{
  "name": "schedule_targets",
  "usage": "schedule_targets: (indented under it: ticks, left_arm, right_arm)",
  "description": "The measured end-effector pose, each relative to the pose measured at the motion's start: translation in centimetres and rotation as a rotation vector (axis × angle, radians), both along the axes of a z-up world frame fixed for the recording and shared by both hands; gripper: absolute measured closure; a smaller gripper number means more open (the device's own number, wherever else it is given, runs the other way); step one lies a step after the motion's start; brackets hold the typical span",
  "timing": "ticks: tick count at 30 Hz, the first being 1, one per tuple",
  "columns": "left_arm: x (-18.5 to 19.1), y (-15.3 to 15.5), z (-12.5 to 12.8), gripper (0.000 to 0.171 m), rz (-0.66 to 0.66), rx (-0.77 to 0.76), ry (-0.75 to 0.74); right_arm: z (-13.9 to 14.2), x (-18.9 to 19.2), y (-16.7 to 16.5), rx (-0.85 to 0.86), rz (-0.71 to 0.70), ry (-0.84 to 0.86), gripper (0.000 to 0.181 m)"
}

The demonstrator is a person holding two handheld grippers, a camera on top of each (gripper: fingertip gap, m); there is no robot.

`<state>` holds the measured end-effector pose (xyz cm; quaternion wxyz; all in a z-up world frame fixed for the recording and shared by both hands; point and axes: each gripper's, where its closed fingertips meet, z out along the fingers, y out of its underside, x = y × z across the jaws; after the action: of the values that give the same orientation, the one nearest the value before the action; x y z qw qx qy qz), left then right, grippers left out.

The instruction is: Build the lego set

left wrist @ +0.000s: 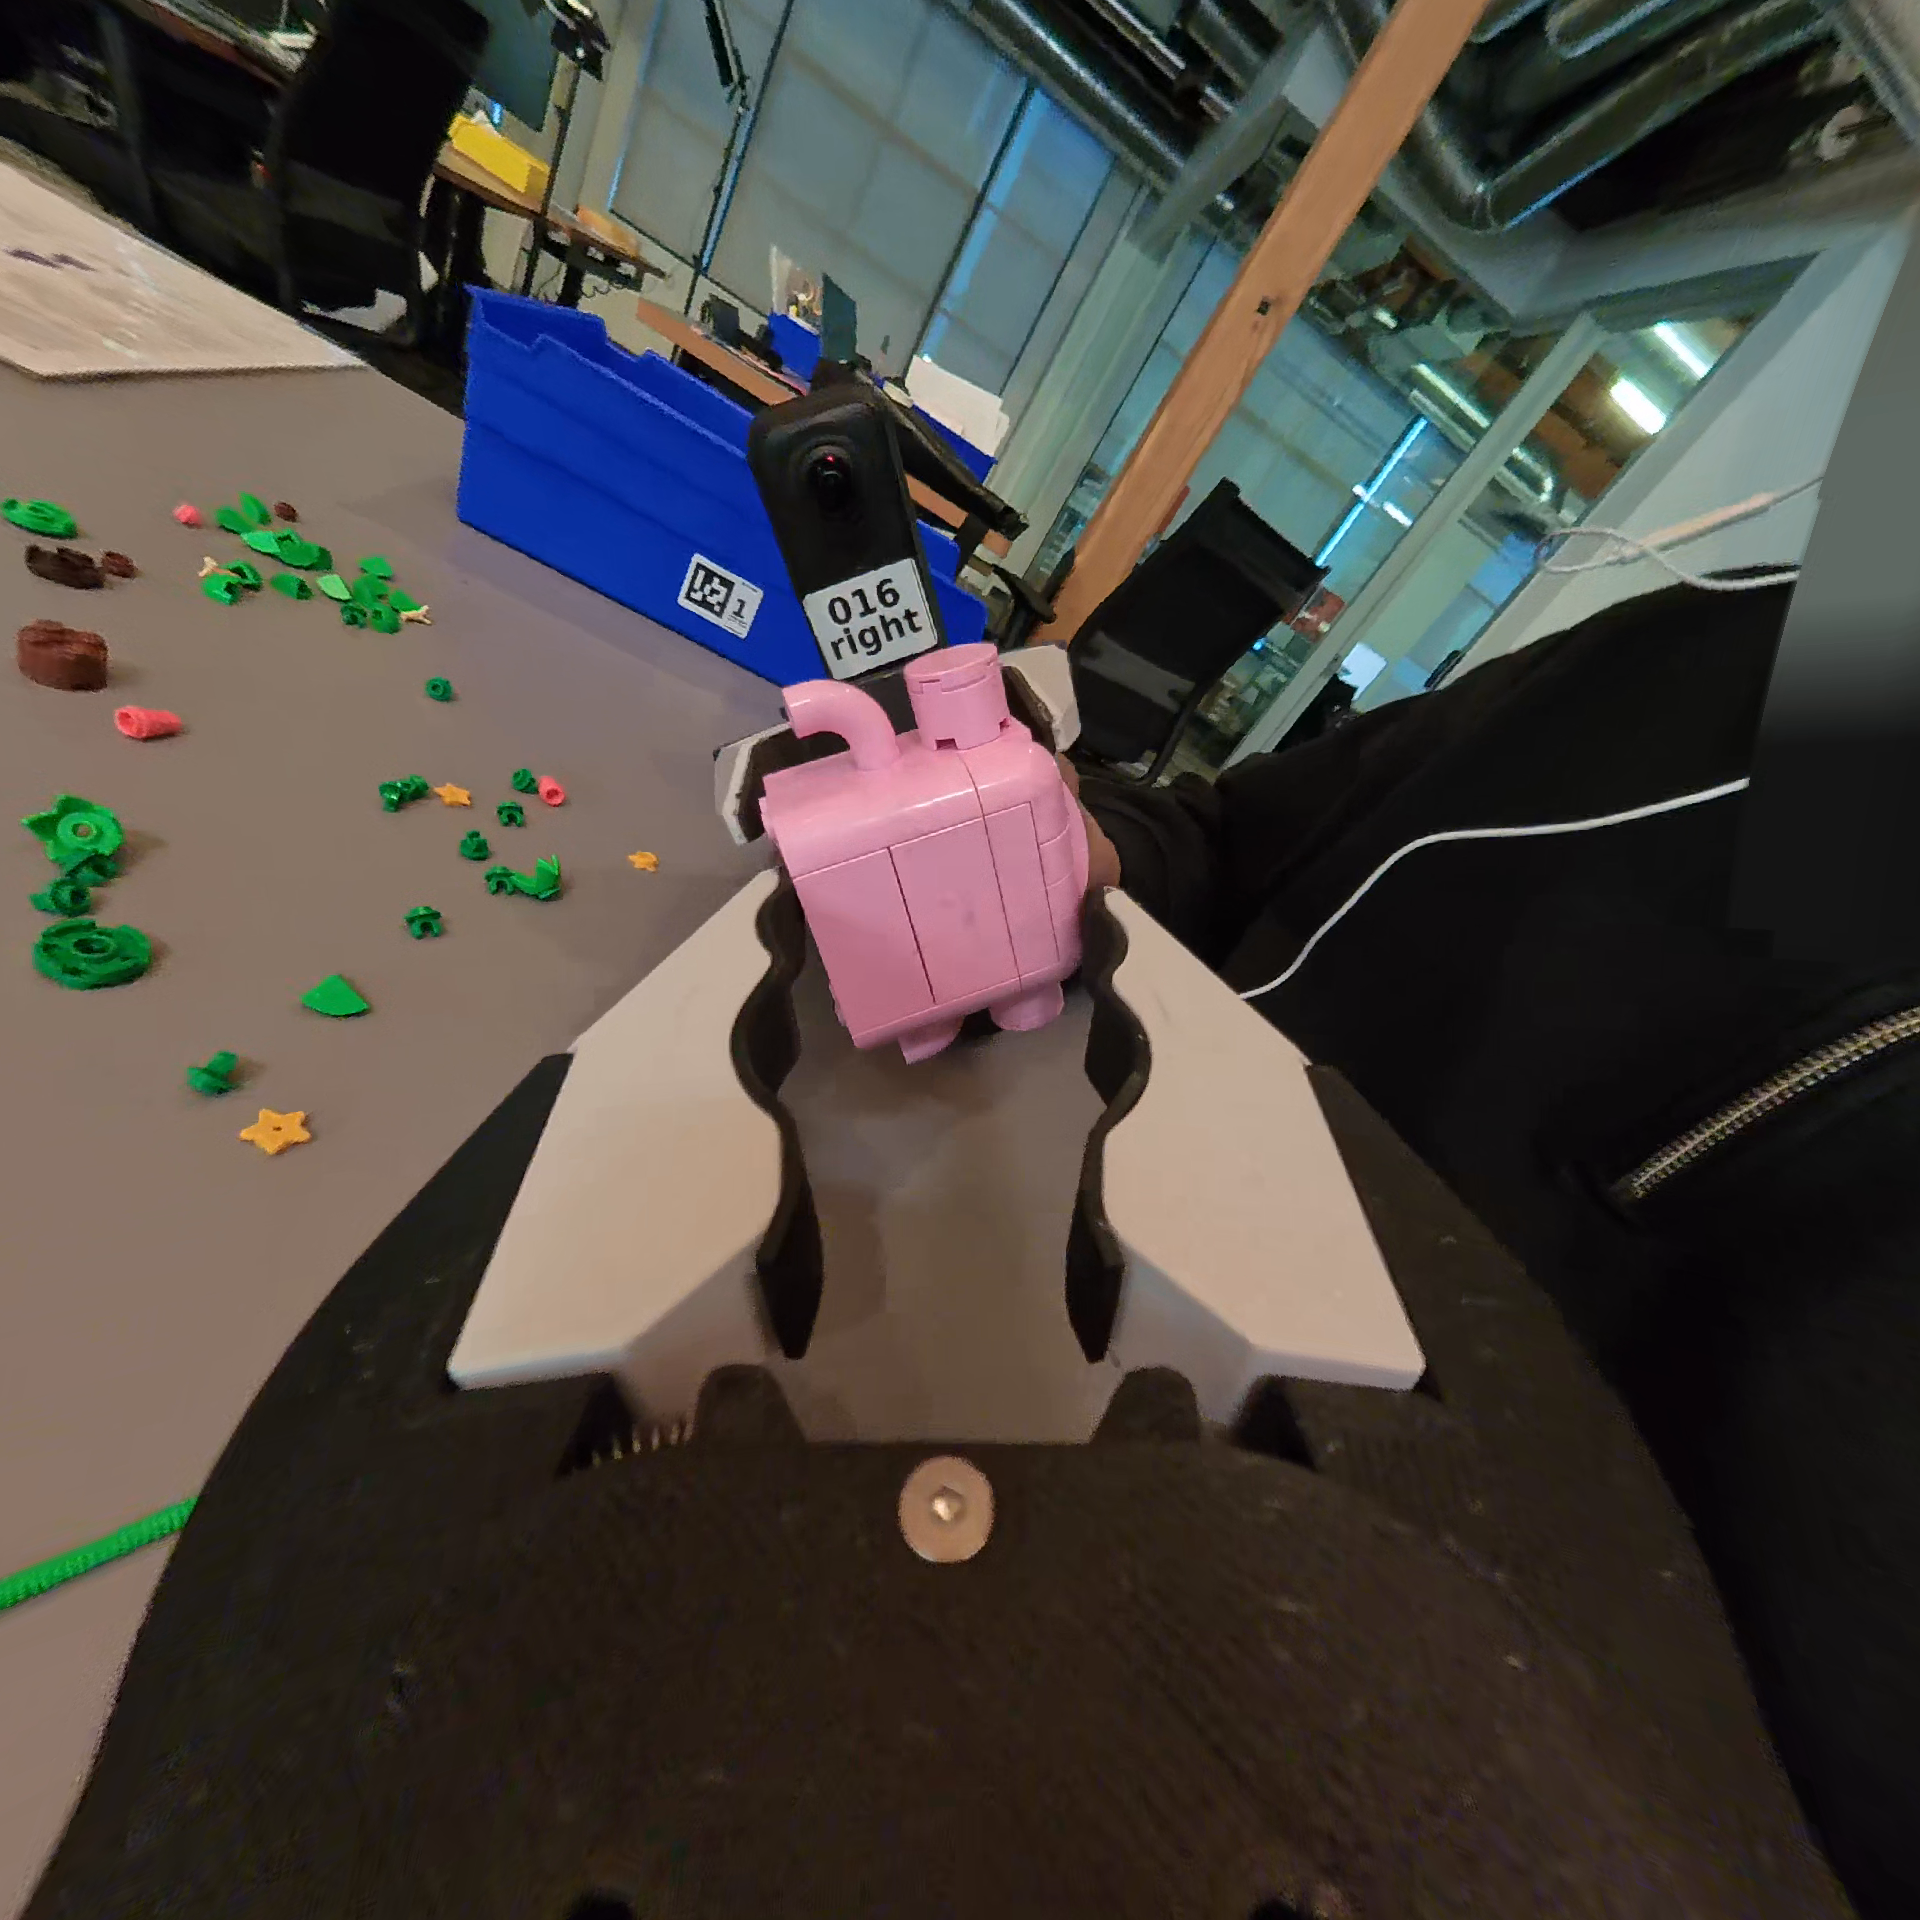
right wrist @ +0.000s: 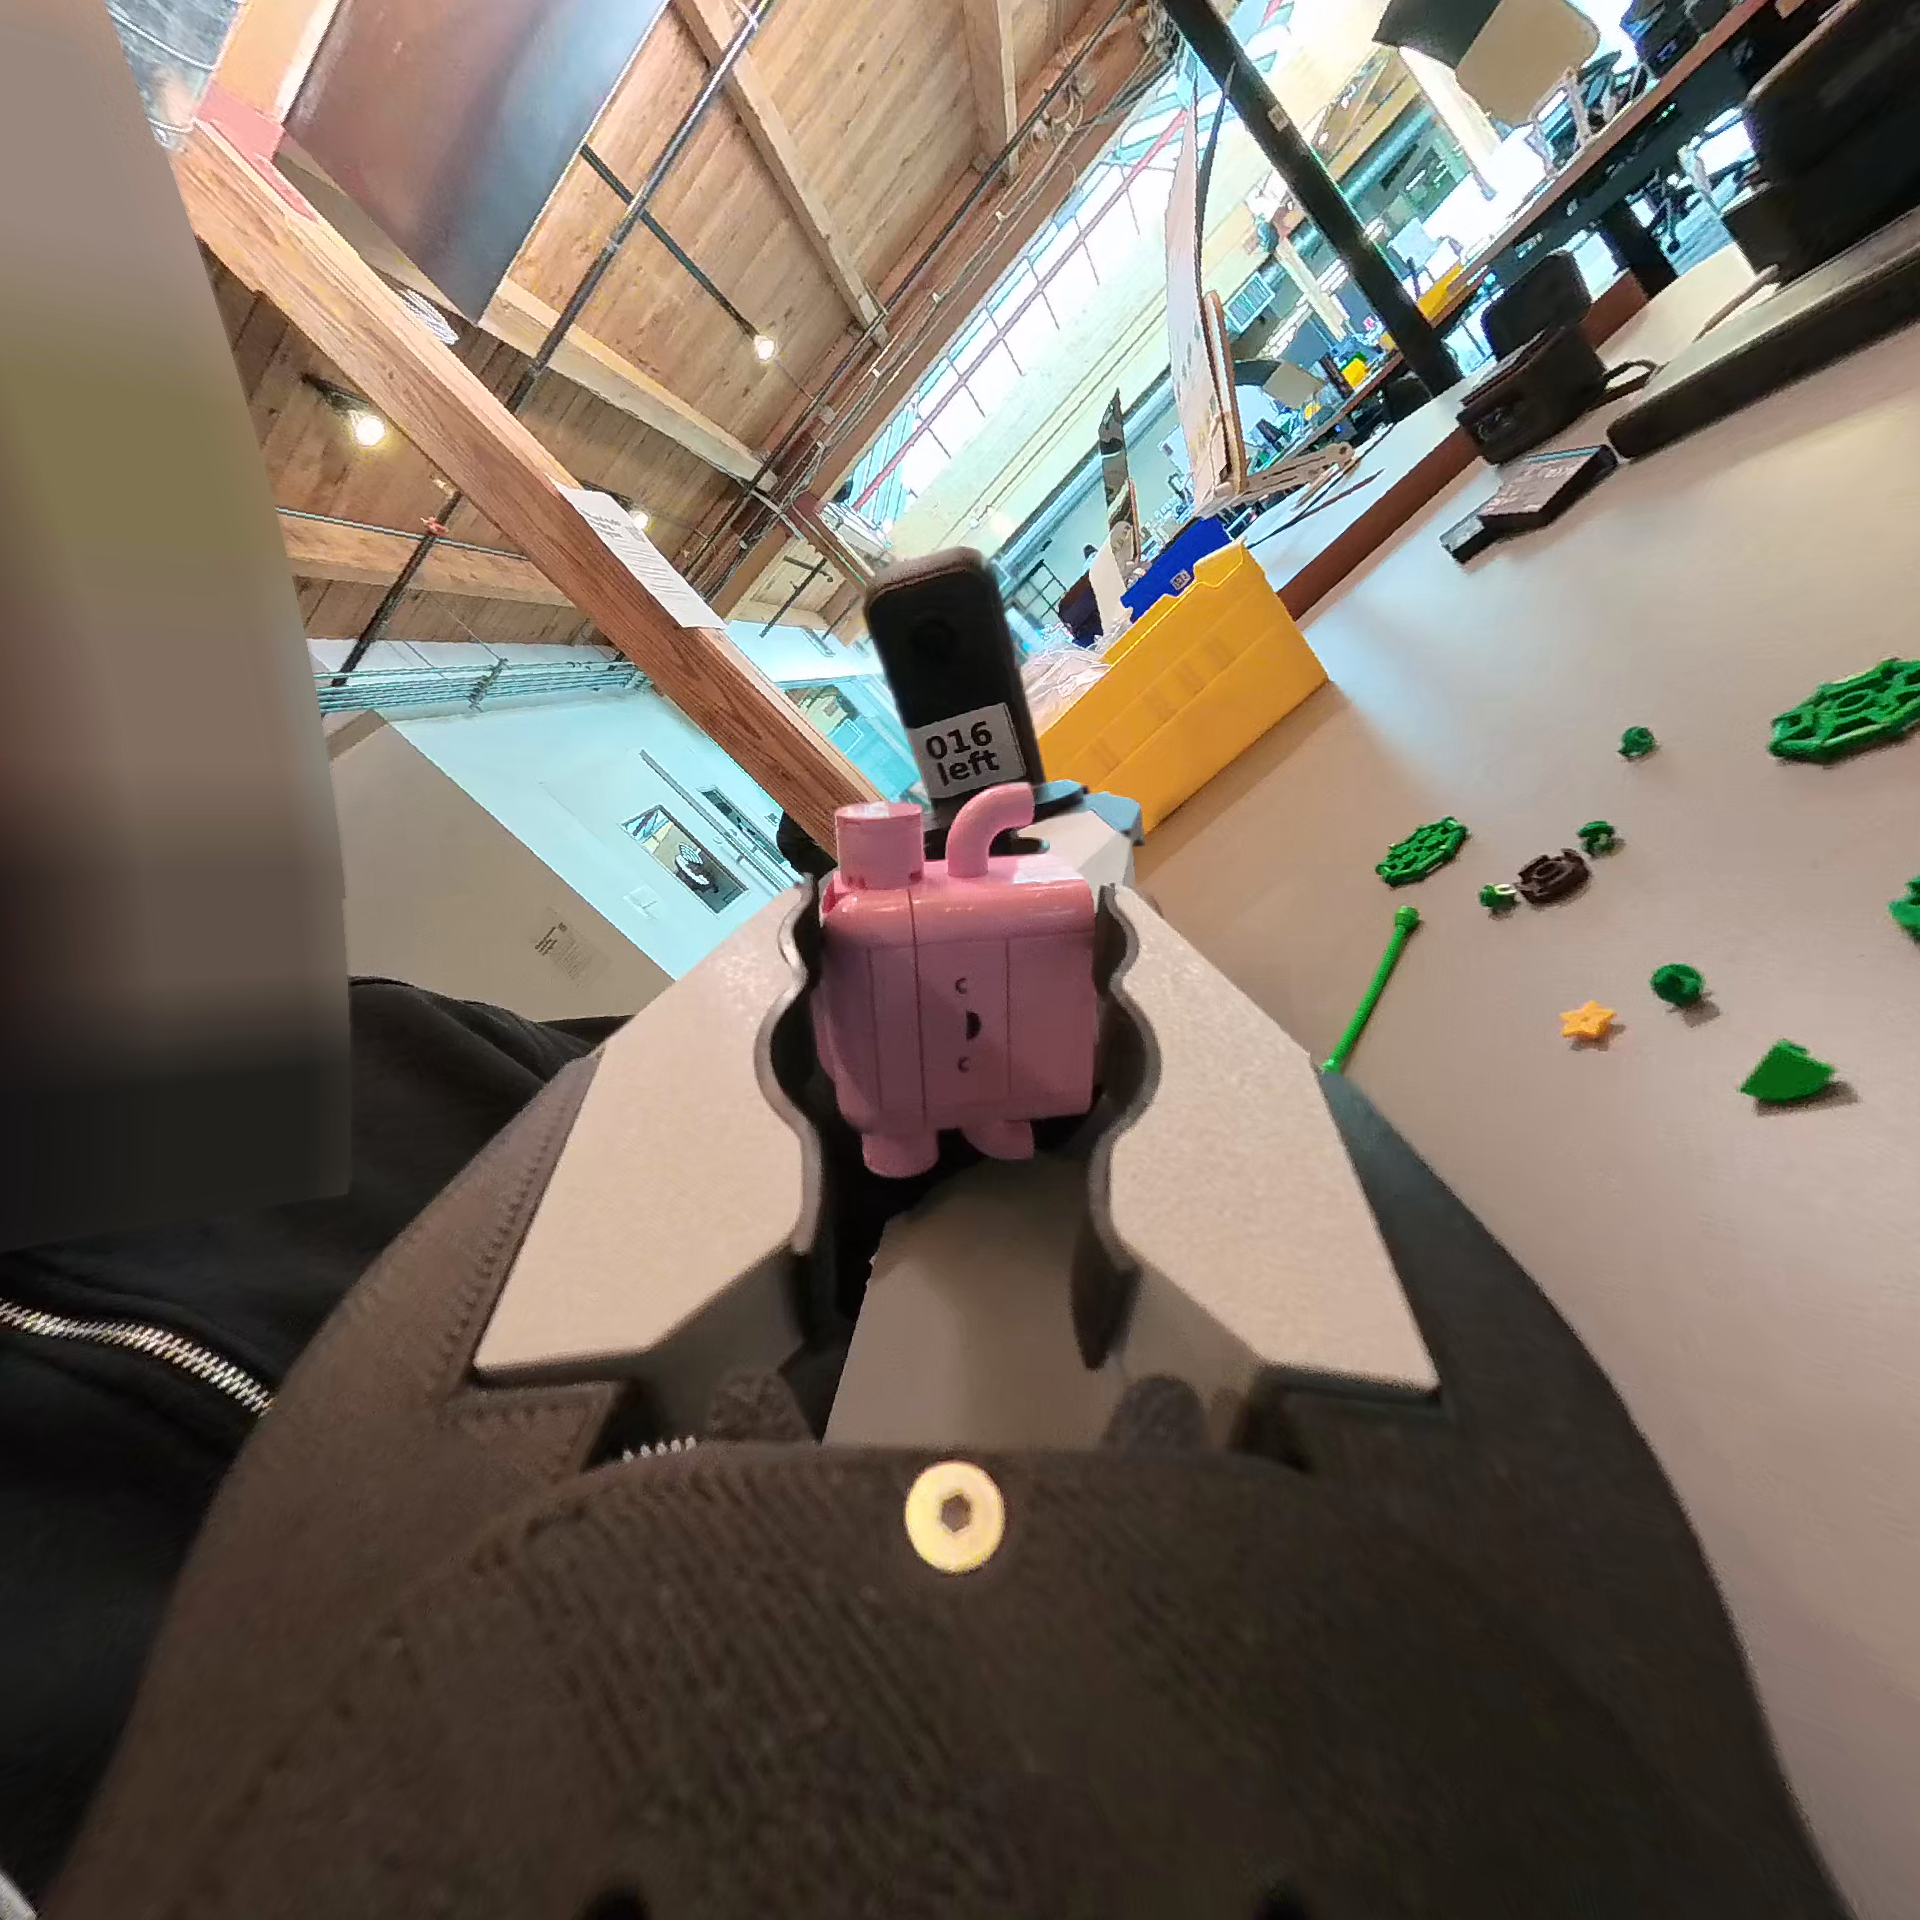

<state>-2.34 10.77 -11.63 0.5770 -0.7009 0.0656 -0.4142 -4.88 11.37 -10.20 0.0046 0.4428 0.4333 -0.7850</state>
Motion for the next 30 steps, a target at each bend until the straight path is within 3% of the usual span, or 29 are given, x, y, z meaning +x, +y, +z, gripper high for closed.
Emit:
schedule_targets:
  ticks: [20, 30]
  left_arm:
    - [-1.0, -0.2, 0.2, 0.131, -0.132, -0.115, -0.389]
    - [-0.8, 0.0, -0.2, 0.132, -0.144, -0.134, -0.398]
  right_arm:
    - [-0.9, -0.5, 0.1, -0.076, 0.04, -0.074, 0.129]
    - [-1.3, -0.3, 0.2, -0.039, 0.062, -0.082, 0.131]
